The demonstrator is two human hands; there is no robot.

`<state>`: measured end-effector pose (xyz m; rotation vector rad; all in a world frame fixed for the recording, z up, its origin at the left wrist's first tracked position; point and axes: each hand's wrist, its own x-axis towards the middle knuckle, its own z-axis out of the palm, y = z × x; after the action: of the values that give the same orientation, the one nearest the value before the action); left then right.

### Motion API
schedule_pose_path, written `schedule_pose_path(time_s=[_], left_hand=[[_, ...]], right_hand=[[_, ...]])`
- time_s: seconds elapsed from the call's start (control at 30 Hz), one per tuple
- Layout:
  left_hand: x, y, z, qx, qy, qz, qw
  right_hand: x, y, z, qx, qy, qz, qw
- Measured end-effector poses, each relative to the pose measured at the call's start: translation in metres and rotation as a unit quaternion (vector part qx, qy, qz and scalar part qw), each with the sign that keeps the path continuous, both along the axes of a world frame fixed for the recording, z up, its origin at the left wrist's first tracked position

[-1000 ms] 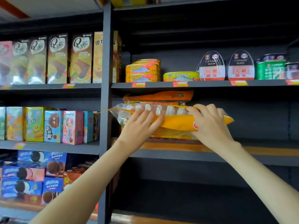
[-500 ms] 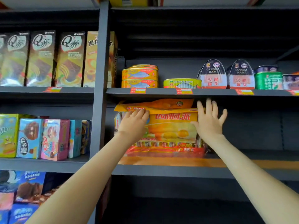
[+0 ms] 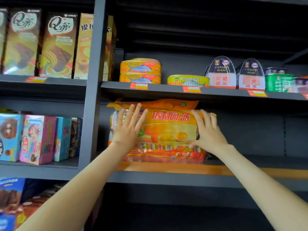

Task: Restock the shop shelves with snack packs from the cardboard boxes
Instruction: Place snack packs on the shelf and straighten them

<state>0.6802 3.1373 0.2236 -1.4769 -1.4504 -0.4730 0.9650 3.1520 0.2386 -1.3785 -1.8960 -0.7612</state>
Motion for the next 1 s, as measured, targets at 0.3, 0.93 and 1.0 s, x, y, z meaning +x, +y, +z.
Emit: schedule_pose_path(time_s=[0.3,0.93,1.0], left_hand=[[-0.017,-0.007,-0.006,-0.090,0.004,0.039,0.995],[-0.008,-0.021,-0.006,-0.204,-0.175,-0.087,0.959],[-0.007,-0.022,-0.005,-0.218,-0.150,-0.075,0.961]], right_hand=[[-0.046,0.010,0.005,0.019,-0.080,-0.009,0.997],[-0.016,-0.004,-0.017,0.030,-0.249,0.011,0.968],[-0.007,-0.003,-0.013,-0.005,-0.264,-0.009,0.965]])
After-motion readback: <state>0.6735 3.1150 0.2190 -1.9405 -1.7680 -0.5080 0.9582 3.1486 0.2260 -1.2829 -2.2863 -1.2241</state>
